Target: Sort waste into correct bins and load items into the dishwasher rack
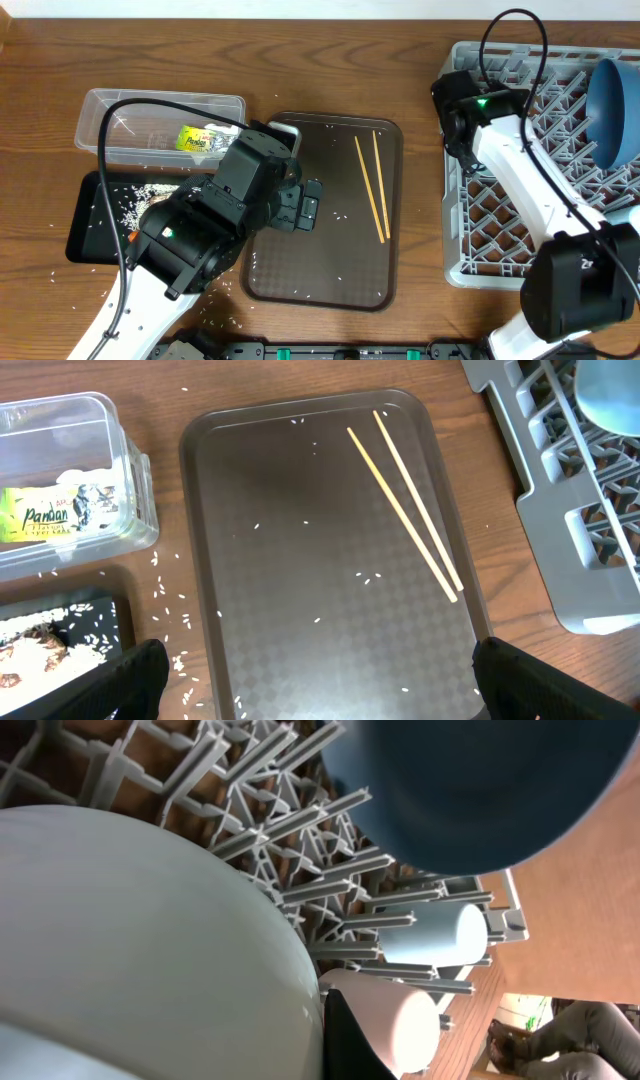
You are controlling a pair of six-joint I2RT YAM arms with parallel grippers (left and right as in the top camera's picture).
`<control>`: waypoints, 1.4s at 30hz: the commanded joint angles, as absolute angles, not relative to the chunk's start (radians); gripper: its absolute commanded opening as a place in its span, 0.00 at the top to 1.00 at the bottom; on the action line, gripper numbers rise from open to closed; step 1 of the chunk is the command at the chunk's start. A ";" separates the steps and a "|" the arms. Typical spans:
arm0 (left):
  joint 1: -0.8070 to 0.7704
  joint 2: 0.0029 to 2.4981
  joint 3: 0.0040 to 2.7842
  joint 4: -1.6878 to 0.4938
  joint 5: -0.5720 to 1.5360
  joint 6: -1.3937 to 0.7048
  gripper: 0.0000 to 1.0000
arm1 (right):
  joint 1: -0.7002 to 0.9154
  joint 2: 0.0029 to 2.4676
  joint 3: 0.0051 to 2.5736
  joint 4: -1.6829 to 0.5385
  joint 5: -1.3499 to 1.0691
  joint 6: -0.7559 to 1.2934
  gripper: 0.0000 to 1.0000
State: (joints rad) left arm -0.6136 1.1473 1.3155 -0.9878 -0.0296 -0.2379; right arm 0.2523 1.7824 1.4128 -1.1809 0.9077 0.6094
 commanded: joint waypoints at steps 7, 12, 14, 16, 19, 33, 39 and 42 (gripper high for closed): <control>-0.612 1.147 1.326 -0.991 -0.037 -0.229 0.02 | 0.262 1.852 1.423 -1.206 0.908 0.642 0.99; -0.612 1.147 1.326 -0.991 -0.037 -0.229 0.02 | 0.296 1.851 1.423 -1.216 0.913 0.631 0.99; -0.612 1.147 1.326 -0.991 -0.037 -0.229 0.02 | 0.308 1.851 1.423 -1.225 0.916 0.631 1.00; -0.612 1.147 1.326 -0.991 -0.037 -0.229 0.02 | 0.319 1.851 1.423 -1.229 0.916 0.631 0.99; -0.612 1.147 1.326 -0.991 -0.037 -0.229 0.02 | 0.346 1.851 1.423 -1.238 0.916 0.631 0.99; -0.612 1.147 1.326 -1.009 -0.037 -0.229 0.02 | 0.348 1.851 1.427 -1.275 0.986 0.640 0.99; -0.612 1.147 1.326 -1.009 -0.037 -0.229 0.02 | 0.348 1.851 1.427 -1.327 0.972 0.681 0.99; -0.612 1.147 1.326 -1.010 -0.037 -0.229 0.02 | 0.346 1.851 1.427 -1.336 0.977 0.681 0.99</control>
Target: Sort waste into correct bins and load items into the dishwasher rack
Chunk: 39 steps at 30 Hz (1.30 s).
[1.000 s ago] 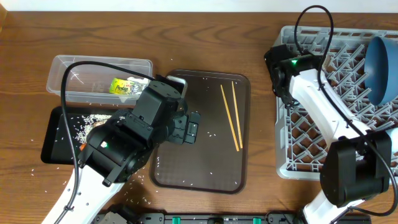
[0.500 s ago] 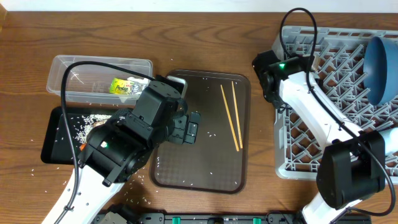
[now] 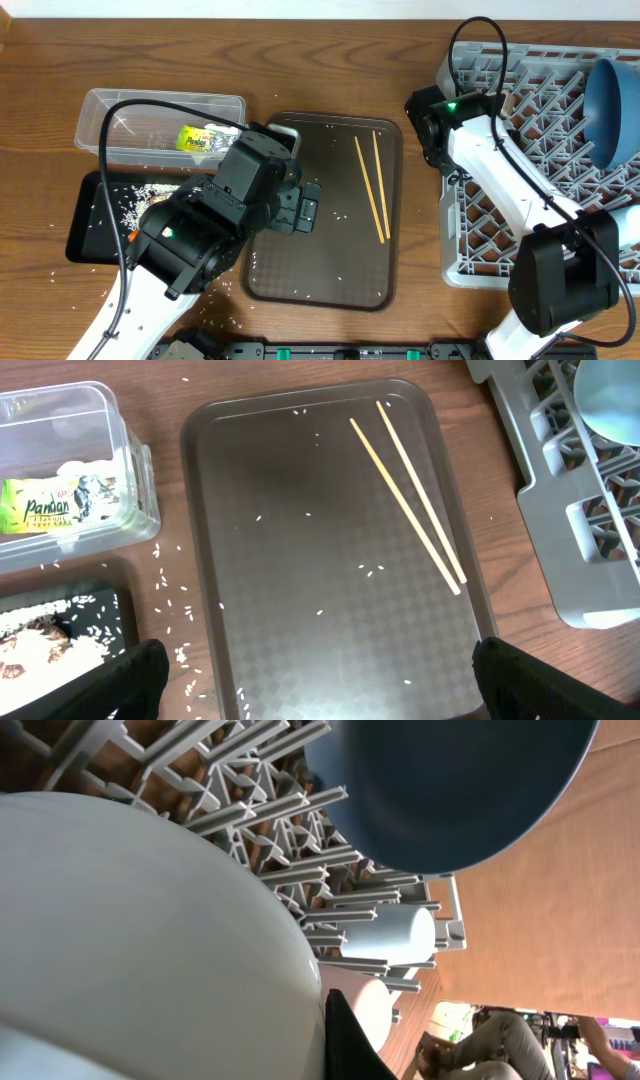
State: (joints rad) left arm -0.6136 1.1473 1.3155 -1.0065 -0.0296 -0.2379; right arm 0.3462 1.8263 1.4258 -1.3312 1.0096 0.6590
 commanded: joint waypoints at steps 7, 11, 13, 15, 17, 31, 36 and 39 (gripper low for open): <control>-0.612 1.147 1.326 -1.010 -0.037 -0.229 0.02 | 0.298 1.851 1.479 -1.359 1.028 0.683 0.99; -0.612 1.147 1.326 -1.010 -0.037 -0.229 0.02 | 0.257 1.851 1.554 -1.398 1.022 0.684 0.99; -0.612 1.147 1.326 -1.010 -0.037 -0.229 0.02 | 0.233 1.851 1.581 -1.400 1.019 0.684 0.99; -0.612 1.147 1.326 -1.010 -0.037 -0.229 0.02 | 0.207 1.851 1.599 -1.399 1.013 0.685 0.99; -0.612 1.147 1.326 -1.010 -0.037 -0.229 0.02 | 0.186 1.851 1.602 -1.399 0.997 0.702 0.99; -0.612 1.147 1.326 -1.010 -0.037 -0.229 0.02 | 0.155 1.922 1.588 -1.409 0.933 0.737 0.99; -0.612 1.147 1.326 -1.016 -0.038 -0.229 0.02 | 0.166 1.982 1.588 -1.441 0.931 0.739 0.99; -0.612 1.147 1.326 -1.017 -0.037 -0.229 0.02 | 0.178 1.995 1.588 -1.469 0.928 0.763 0.99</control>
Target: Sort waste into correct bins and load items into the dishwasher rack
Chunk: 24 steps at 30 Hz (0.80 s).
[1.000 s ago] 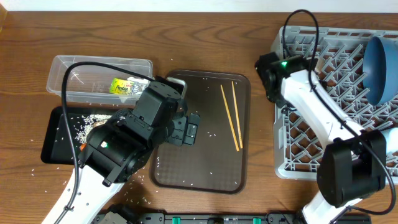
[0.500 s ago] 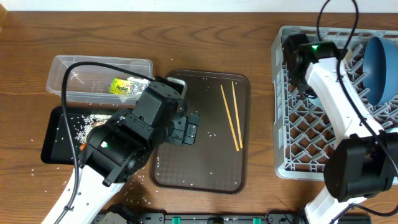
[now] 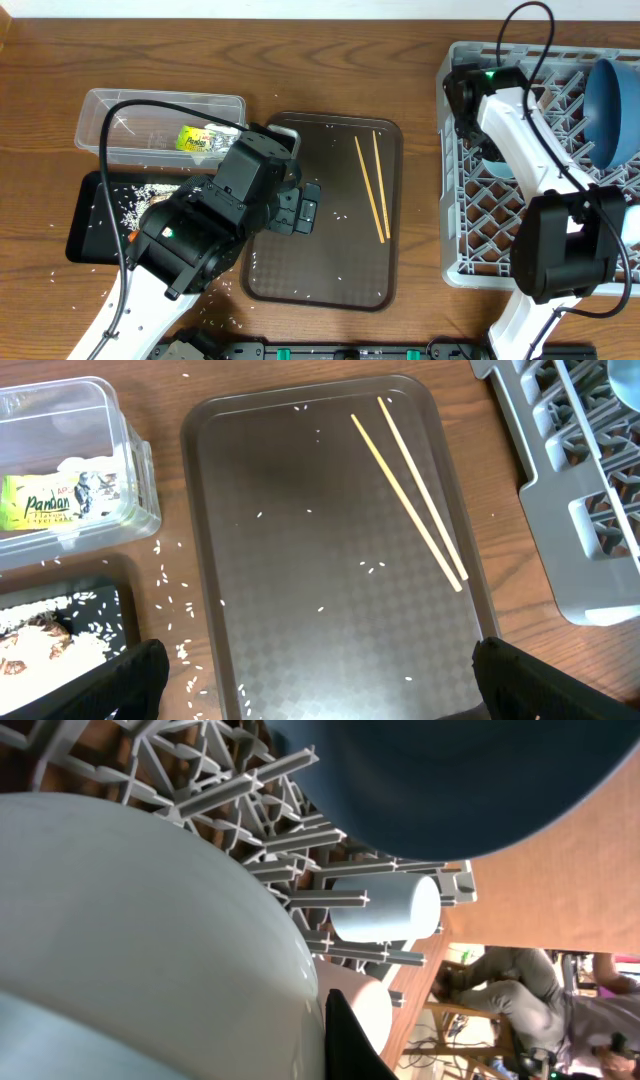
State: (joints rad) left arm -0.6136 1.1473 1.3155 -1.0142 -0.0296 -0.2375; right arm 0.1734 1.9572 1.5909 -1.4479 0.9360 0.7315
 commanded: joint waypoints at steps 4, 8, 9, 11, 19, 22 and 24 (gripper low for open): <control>-0.612 1.147 1.326 -1.016 -0.038 -0.229 0.02 | 0.204 1.988 1.591 -1.490 0.936 0.762 0.99; -0.612 1.147 1.326 -1.017 -0.037 -0.229 0.02 | 0.223 1.985 1.599 -1.523 0.937 0.765 0.99; -0.612 1.147 1.326 -1.016 -0.037 -0.229 0.02 | 0.228 1.985 1.599 -1.528 0.928 0.765 0.99; -0.612 1.147 1.326 -1.016 -0.037 -0.229 0.02 | 0.244 1.985 1.599 -1.542 0.918 0.772 0.99; -0.612 1.147 1.326 -1.017 -0.038 -0.229 0.02 | 0.282 1.985 1.655 -1.630 0.974 0.825 0.99; -0.612 1.147 1.326 -1.017 -0.038 -0.229 0.02 | 0.274 1.985 1.708 -1.654 0.985 0.846 0.99; -0.612 1.147 1.326 -1.017 -0.038 -0.229 0.02 | 0.267 1.985 1.730 -1.654 1.001 0.865 0.99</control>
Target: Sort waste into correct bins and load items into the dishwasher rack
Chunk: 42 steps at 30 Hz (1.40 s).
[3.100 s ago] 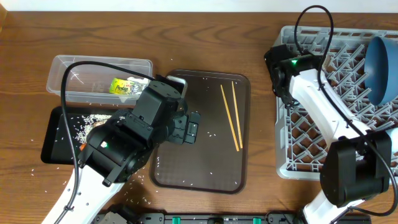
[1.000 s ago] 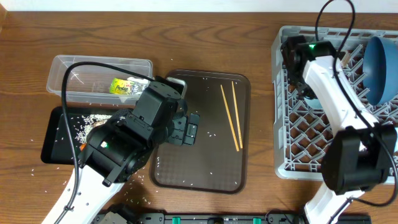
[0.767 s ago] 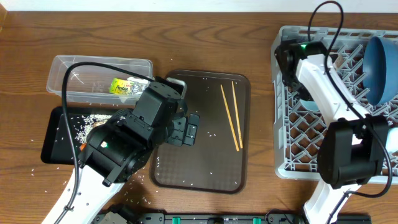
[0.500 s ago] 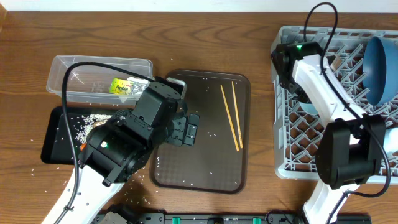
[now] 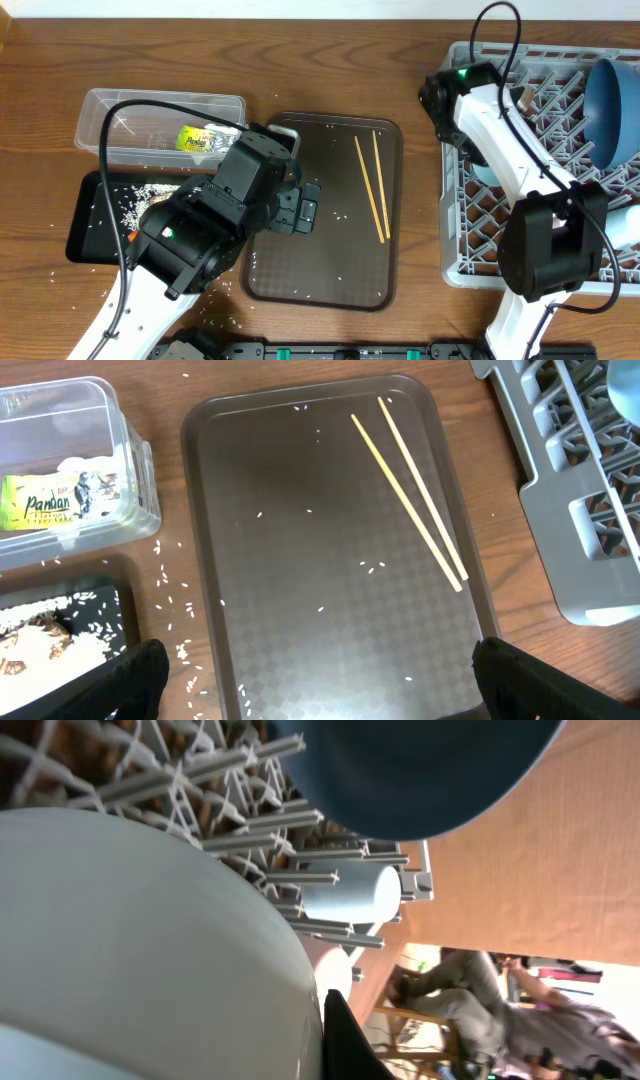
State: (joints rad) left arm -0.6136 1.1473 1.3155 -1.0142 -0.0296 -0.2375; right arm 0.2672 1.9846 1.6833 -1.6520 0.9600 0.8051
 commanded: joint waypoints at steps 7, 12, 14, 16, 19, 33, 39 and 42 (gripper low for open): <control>-0.612 1.147 1.326 -1.017 -0.038 -0.229 0.02 | 0.203 1.985 1.735 -1.634 1.062 0.931 0.99; -0.612 1.148 1.326 -1.016 -0.038 -0.229 0.02 | 0.145 1.985 1.724 -1.610 1.061 0.931 0.99; -0.612 1.148 1.326 -1.016 -0.038 -0.229 0.02 | 0.135 1.985 1.719 -1.607 1.066 0.931 0.99; -0.612 1.148 1.326 -1.016 -0.038 -0.229 0.02 | 0.134 1.985 1.718 -1.604 1.066 0.931 0.99; -0.612 1.148 1.326 -1.016 -0.038 -0.229 0.02 | 0.139 1.986 1.713 -1.595 1.066 0.929 0.99; -0.612 1.148 1.326 -1.017 -0.037 -0.229 0.02 | 0.153 1.987 1.589 -1.493 1.068 0.866 0.99; -0.612 1.148 1.326 -1.017 -0.037 -0.229 0.02 | 0.200 1.988 1.588 -1.474 1.045 0.867 0.99; -0.612 1.148 1.326 -1.017 -0.037 -0.229 0.02 | 0.219 1.988 1.586 -1.460 1.047 0.866 0.99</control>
